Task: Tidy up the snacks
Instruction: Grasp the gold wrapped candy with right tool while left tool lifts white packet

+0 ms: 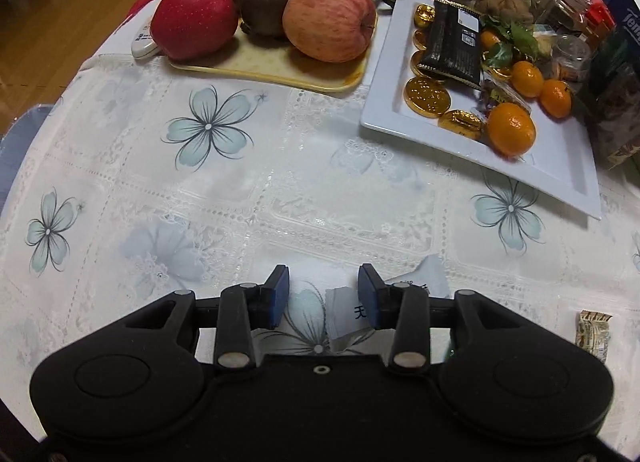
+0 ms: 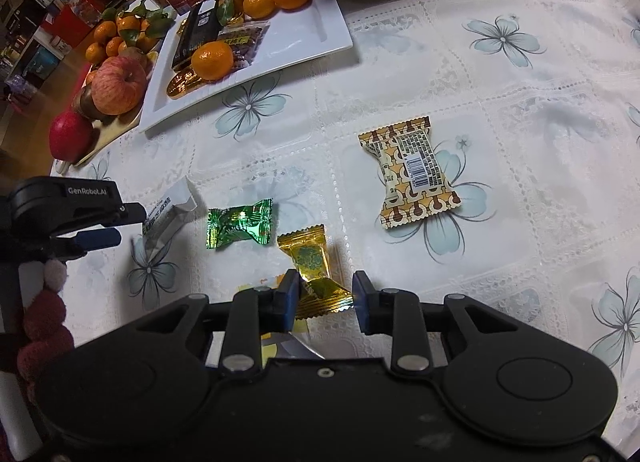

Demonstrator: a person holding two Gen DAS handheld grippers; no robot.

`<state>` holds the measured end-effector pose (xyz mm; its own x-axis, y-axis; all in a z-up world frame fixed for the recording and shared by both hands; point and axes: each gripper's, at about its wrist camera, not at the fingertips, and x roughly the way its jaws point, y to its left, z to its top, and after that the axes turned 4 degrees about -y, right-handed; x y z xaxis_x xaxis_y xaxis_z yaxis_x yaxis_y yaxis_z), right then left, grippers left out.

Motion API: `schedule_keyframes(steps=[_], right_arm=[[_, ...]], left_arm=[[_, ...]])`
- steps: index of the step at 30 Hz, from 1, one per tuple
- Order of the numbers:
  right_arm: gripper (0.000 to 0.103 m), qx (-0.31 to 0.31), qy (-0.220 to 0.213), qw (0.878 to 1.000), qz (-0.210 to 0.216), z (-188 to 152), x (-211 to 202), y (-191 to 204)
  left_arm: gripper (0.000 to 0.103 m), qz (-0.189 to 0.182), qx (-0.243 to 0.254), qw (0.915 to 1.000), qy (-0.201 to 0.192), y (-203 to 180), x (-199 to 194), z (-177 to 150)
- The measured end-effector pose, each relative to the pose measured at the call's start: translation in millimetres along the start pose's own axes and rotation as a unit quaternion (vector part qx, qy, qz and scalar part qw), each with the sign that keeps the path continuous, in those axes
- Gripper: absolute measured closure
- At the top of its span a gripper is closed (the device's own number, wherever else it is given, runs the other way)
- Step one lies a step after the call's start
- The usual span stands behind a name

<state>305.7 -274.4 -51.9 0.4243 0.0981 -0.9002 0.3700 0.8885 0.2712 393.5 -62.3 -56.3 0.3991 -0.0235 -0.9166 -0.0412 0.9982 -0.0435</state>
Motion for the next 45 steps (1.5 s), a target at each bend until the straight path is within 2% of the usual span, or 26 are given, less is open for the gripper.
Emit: schedule_keyframes(steps=[3, 6, 9, 11, 13, 16, 18, 22, 28, 29, 30, 31, 33, 34, 35, 38, 41, 43, 45], right_arm=[[0.072, 0.004, -0.001, 1.0, 0.002, 1.5, -1.0, 0.4], [0.072, 0.004, 0.0, 1.0, 0.002, 1.5, -0.7, 1.3], [0.072, 0.004, 0.001, 1.0, 0.002, 1.1, -0.1, 1.7], [0.072, 0.005, 0.003, 1.0, 0.001, 1.0, 0.2, 1.2], [0.072, 0.007, 0.004, 1.0, 0.002, 1.4, 0.5, 0.6], [0.072, 0.01, 0.006, 1.0, 0.002, 1.6, 1.1, 0.7], [0.072, 0.009, 0.007, 1.0, 0.002, 1.3, 1.5, 1.2], [0.072, 0.008, 0.009, 1.0, 0.003, 0.3, 1.6, 1.3], [0.072, 0.008, 0.008, 1.0, 0.005, 0.7, -0.3, 0.4], [0.072, 0.007, 0.008, 1.0, 0.005, 0.4, -0.4, 0.4], [0.072, 0.006, 0.008, 1.0, 0.005, 0.3, -0.4, 0.2], [0.072, 0.006, 0.008, 1.0, 0.004, 0.1, -0.6, 0.1], [0.072, 0.006, 0.009, 1.0, 0.004, 0.0, -1.1, 0.0], [0.072, 0.005, 0.009, 1.0, 0.005, 0.0, -1.9, -0.1], [0.072, 0.004, 0.008, 1.0, 0.007, 0.0, -3.1, -0.3], [0.072, 0.003, 0.005, 1.0, 0.014, 0.3, -7.0, -1.4], [0.072, 0.008, 0.005, 1.0, 0.022, 0.6, -10.0, -4.0], [0.072, 0.012, 0.008, 1.0, 0.022, -0.6, -11.3, -6.7], [0.072, 0.017, 0.012, 1.0, 0.021, -3.2, -11.2, -9.0]], left_arm=[[0.055, 0.016, 0.023, 0.9996, -0.002, -2.1, -5.4, -2.4], [0.055, 0.013, 0.017, 0.9996, -0.019, 2.9, -14.1, -0.4], [0.058, -0.036, 0.039, 0.9978, -0.04, 2.9, -29.0, 5.5], [0.056, -0.087, 0.086, 0.992, -0.034, -4.1, -34.8, 5.7], [0.055, -0.112, 0.125, 0.9855, -0.026, -13.0, -35.7, 1.3], [0.055, -0.095, 0.161, 0.9816, -0.038, -25.1, -33.7, -7.4], [0.055, -0.079, 0.188, 0.9785, -0.03, -33.3, -26.7, -12.7], [0.055, -0.057, 0.206, 0.9764, -0.029, -41.4, -18.8, -20.0], [0.055, -0.049, 0.189, 0.9805, -0.024, -41.0, -12.7, -18.4], [0.058, -0.049, 0.185, 0.9813, -0.021, -40.7, -10.9, -18.3], [0.061, -0.048, 0.181, 0.9821, -0.021, -40.2, -9.7, -18.4], [0.071, -0.041, 0.175, 0.9834, -0.026, -39.5, -9.2, -18.2], [0.076, -0.041, 0.159, 0.9861, -0.024, -36.5, -9.6, -15.7], [0.082, -0.045, 0.147, 0.9878, -0.023, -33.8, -10.9, -14.4], [0.096, -0.055, 0.132, 0.9896, -0.017, -30.4, -12.2, -12.1], [0.097, -0.068, 0.097, 0.9929, -0.009, -22.9, -18.2, -10.3], [0.097, -0.058, 0.093, 0.9939, -0.016, -19.1, -25.7, -14.8], [0.097, -0.064, 0.092, 0.9936, -0.015, -16.5, -28.4, -17.3], [0.09, -0.067, 0.099, 0.9927, -0.019, -15.6, -29.4, -18.8]])
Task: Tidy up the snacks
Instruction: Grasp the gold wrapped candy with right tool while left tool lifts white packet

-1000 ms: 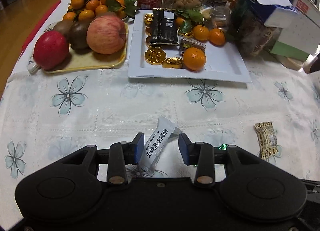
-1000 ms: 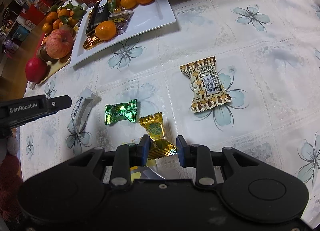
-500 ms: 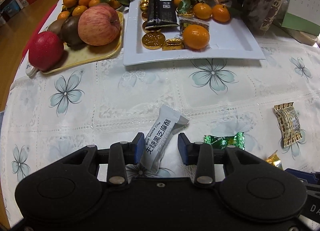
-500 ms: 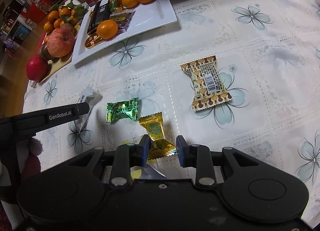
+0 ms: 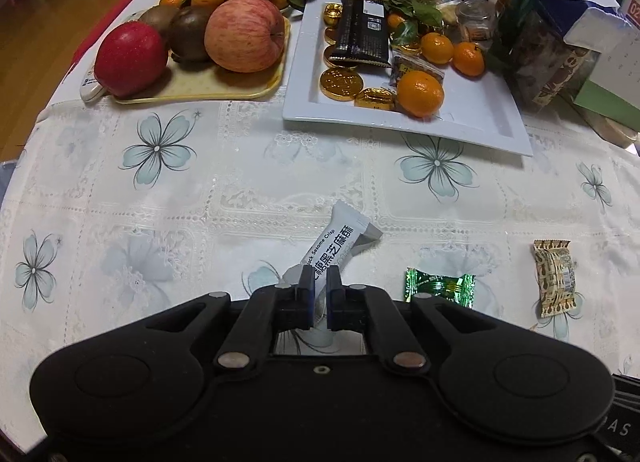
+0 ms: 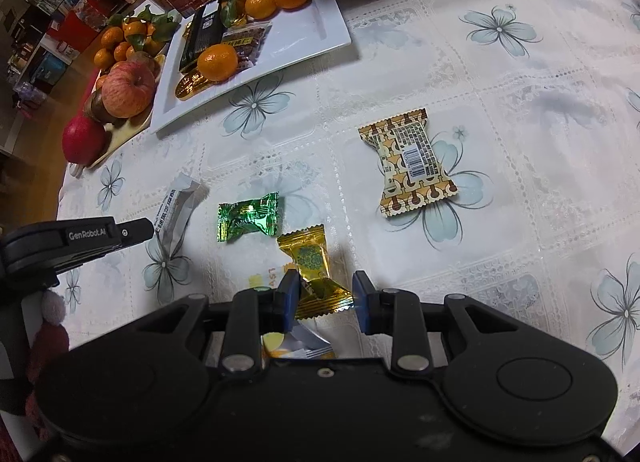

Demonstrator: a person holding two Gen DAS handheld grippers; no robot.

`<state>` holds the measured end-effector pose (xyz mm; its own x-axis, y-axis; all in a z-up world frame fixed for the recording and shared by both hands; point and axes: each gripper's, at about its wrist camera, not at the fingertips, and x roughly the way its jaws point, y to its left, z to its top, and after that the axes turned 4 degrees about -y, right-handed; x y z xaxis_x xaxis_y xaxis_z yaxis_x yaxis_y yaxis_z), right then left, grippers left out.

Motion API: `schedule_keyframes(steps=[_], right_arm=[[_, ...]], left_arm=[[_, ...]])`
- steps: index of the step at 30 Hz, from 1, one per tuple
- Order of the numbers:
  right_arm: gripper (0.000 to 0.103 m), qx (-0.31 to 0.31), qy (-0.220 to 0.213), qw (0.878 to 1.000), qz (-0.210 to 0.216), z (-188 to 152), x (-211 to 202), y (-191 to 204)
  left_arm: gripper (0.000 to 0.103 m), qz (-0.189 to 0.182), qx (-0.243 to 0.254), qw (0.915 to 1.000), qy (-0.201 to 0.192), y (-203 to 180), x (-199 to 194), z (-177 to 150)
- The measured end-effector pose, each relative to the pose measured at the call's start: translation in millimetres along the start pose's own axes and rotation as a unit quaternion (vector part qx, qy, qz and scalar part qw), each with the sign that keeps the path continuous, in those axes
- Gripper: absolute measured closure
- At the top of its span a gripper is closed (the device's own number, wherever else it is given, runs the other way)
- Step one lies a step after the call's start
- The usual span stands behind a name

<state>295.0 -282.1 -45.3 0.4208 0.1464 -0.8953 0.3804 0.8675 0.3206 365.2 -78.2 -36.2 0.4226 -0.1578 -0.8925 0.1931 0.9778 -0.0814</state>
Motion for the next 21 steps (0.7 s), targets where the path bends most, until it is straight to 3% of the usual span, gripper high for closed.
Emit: schedule_keyframes(steps=[3, 5, 7, 14, 19, 21], right_arm=[[0.072, 0.004, 0.004, 1.0, 0.002, -4.6, -0.3, -2.1], [0.072, 0.005, 0.006, 1.0, 0.002, -6.0, -1.2, -3.8], [0.072, 0.012, 0.009, 1.0, 0.005, -5.7, -2.1, -6.1], [0.072, 0.028, 0.009, 0.999, 0.018, 1.5, -6.1, -8.1], [0.072, 0.022, 0.014, 0.999, 0.023, 0.4, -5.6, -4.3], [0.072, 0.019, 0.014, 0.999, 0.024, -0.2, -5.6, -3.3]], left_arm=[[0.084, 0.006, 0.005, 0.9996, -0.025, -0.6, -3.0, 0.7], [0.064, 0.009, 0.013, 0.9992, -0.038, -2.5, -3.5, 3.6], [0.053, 0.007, 0.027, 0.9987, -0.042, -6.3, -0.6, 6.3], [0.053, 0.04, 0.073, 0.9961, -0.029, -21.9, 21.1, 5.1], [0.053, 0.044, 0.07, 0.9964, -0.017, -24.9, 34.1, 6.5], [0.058, 0.037, 0.065, 0.9971, -0.011, -25.0, 36.6, 6.8]])
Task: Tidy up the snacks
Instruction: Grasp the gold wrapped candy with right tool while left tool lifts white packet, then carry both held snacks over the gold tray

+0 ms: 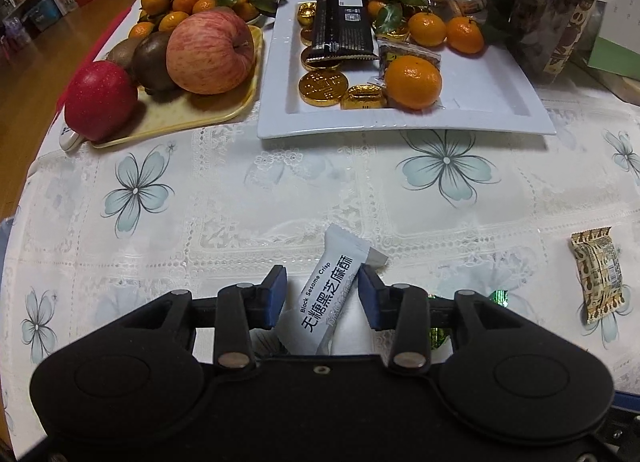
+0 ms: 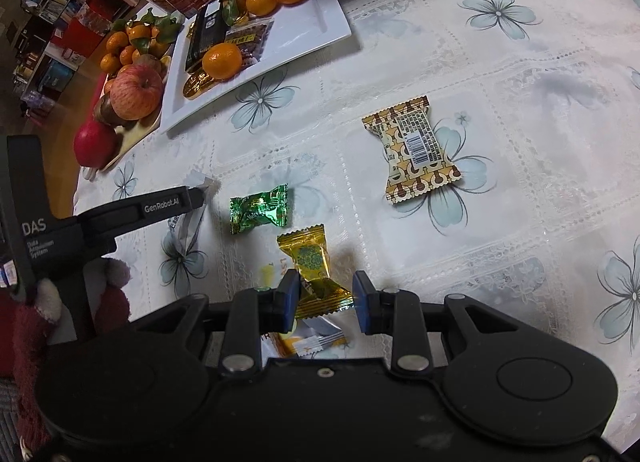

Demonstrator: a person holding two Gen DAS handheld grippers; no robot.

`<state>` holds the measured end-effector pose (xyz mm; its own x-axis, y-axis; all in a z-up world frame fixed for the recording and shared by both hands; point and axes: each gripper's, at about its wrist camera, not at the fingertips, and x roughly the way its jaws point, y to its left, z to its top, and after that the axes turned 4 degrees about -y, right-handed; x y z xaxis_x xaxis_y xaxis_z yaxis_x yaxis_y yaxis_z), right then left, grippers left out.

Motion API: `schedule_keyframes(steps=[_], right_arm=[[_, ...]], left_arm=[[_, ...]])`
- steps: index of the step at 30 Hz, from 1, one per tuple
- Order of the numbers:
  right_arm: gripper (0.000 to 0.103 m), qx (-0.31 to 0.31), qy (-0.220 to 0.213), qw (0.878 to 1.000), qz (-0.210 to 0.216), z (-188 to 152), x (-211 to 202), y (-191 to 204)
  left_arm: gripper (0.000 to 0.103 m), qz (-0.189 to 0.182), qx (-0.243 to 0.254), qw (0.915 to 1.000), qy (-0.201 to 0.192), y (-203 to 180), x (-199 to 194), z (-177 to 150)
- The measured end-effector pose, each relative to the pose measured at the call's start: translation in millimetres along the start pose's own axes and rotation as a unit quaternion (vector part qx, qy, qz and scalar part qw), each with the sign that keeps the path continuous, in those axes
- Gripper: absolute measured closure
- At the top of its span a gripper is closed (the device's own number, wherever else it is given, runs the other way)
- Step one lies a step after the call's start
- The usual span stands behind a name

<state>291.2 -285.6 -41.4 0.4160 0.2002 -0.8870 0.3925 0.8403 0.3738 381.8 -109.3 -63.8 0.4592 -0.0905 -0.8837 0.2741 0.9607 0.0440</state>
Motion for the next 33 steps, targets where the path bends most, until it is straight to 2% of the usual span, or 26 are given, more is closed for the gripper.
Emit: schedule_keyframes(steps=[1, 2, 6, 9, 12, 14, 17, 19, 21, 24, 27, 33], right_arm=[[0.072, -0.001, -0.001, 1.0, -0.001, -0.1, -0.2, 0.1], [0.072, -0.003, -0.003, 1.0, -0.002, -0.3, -0.3, -0.5], [0.073, -0.01, -0.01, 1.0, -0.006, -0.8, -2.9, -2.9], [0.073, -0.022, -0.032, 0.999, 0.007, -3.2, -12.8, -3.9], [0.073, -0.053, -0.075, 0.996, 0.021, -12.0, -30.4, -1.9], [0.073, -0.083, -0.116, 0.989, 0.027, -23.6, -45.4, -0.4], [0.073, -0.123, -0.168, 0.978, 0.036, -49.6, -69.0, -1.5], [0.073, -0.145, -0.182, 0.971, 0.046, -68.1, -81.2, -2.9], [0.073, -0.149, -0.195, 0.968, 0.053, -90.7, -92.2, -8.0], [0.073, -0.132, -0.198, 0.969, 0.064, -123.4, -102.5, -18.3], [0.073, -0.133, -0.209, 0.967, 0.056, -156.0, -111.1, -22.9], [0.073, -0.137, -0.235, 0.961, 0.053, -214.6, -129.2, -26.3]], left_arm=[[0.072, -0.007, -0.006, 0.9999, 0.004, 0.4, 0.7, -0.3], [0.078, -0.008, -0.016, 0.9998, 0.01, 1.1, 0.8, -0.3], [0.078, -0.006, -0.058, 0.9983, 0.008, 10.7, -11.0, -3.0], [0.078, -0.007, -0.082, 0.9966, -0.005, 18.9, -33.4, -10.1], [0.078, -0.017, -0.091, 0.9954, -0.025, 23.5, -66.2, -25.8], [0.078, -0.017, -0.075, 0.9955, -0.054, 21.2, -92.1, -39.3], [0.078, -0.009, -0.049, 0.9931, -0.106, 16.0, -129.3, -69.4], [0.078, -0.021, -0.044, 0.9915, -0.121, 14.4, -146.1, -92.4], [0.078, -0.027, -0.04, 0.9911, -0.124, 13.0, -157.0, -115.0], [0.078, -0.022, -0.029, 0.9923, -0.118, 9.9, -167.0, -148.3], [0.078, -0.026, -0.022, 0.9927, -0.115, 7.6, -178.3, -173.8], [0.078, -0.036, -0.047, 0.9923, -0.109, 9.6, -193.1, -209.6]])
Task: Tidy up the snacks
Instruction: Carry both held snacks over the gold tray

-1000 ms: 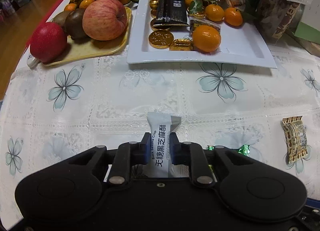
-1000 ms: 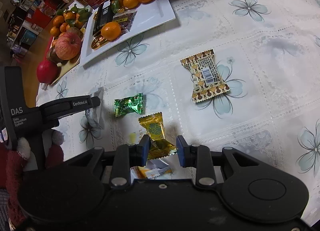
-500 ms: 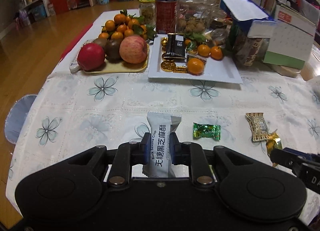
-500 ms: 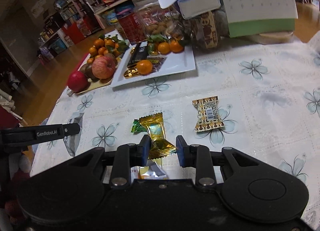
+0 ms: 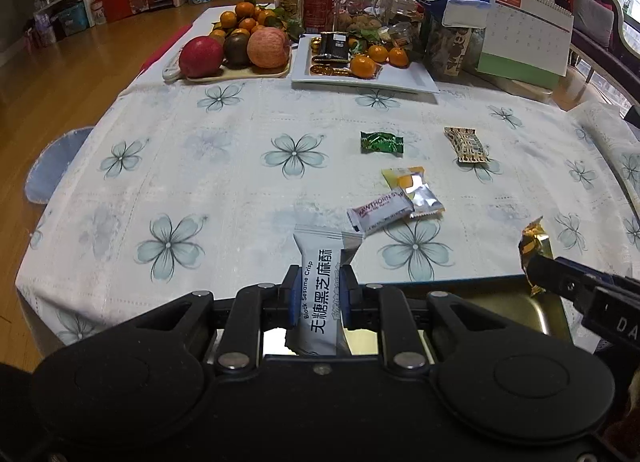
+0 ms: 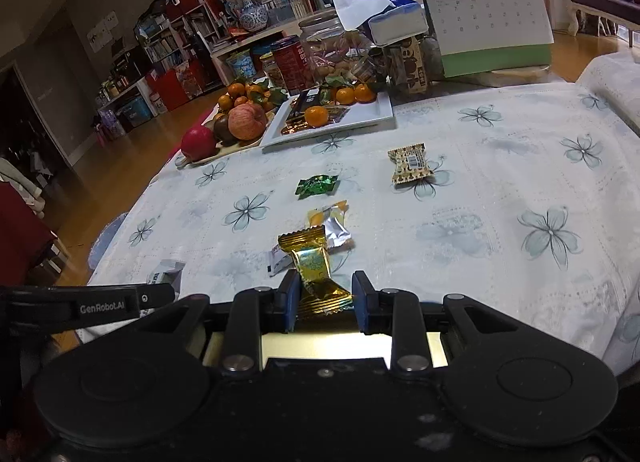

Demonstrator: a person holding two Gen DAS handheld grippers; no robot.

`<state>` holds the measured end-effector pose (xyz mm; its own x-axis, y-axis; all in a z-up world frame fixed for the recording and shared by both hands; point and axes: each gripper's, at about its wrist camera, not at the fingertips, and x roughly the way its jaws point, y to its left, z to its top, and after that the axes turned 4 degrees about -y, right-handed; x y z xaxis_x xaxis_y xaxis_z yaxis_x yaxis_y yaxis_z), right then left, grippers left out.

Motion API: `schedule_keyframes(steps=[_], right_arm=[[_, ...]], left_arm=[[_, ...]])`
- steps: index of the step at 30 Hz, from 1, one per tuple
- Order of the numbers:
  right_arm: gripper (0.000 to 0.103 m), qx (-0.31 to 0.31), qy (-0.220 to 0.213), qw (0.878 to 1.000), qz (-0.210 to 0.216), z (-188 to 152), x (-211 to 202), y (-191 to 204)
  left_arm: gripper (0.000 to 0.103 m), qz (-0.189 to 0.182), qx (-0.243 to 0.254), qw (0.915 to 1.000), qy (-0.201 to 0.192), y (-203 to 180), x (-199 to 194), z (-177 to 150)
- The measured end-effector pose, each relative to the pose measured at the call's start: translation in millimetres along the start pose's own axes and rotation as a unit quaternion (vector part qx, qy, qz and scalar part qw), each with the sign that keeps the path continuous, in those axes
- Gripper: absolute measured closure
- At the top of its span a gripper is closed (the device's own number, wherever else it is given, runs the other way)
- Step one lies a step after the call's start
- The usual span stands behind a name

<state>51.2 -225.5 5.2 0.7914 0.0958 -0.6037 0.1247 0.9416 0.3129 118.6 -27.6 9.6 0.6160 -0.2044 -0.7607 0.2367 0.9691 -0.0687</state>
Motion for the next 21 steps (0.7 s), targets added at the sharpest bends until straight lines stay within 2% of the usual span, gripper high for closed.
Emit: schedule_keyframes(steps=[10, 18, 21], right_arm=[[0.073, 0.058, 0.042, 0.997, 0.014, -59.0, -34.5, 4.1], [0.073, 0.103, 0.082, 0.991, 0.015, -74.0, -37.5, -1.9], [0.073, 0.117, 0.086, 0.989, 0.005, -73.7, -35.2, -6.6]], left_arm=[[0.078, -0.042, -0.044, 0.9952, 0.076, -1.0, -7.8, -48.4], [0.078, -0.043, -0.046, 0.9942, 0.087, -3.0, -7.6, -50.3], [0.077, -0.045, -0.062, 0.9902, 0.117, 0.0, 6.1, -49.6]])
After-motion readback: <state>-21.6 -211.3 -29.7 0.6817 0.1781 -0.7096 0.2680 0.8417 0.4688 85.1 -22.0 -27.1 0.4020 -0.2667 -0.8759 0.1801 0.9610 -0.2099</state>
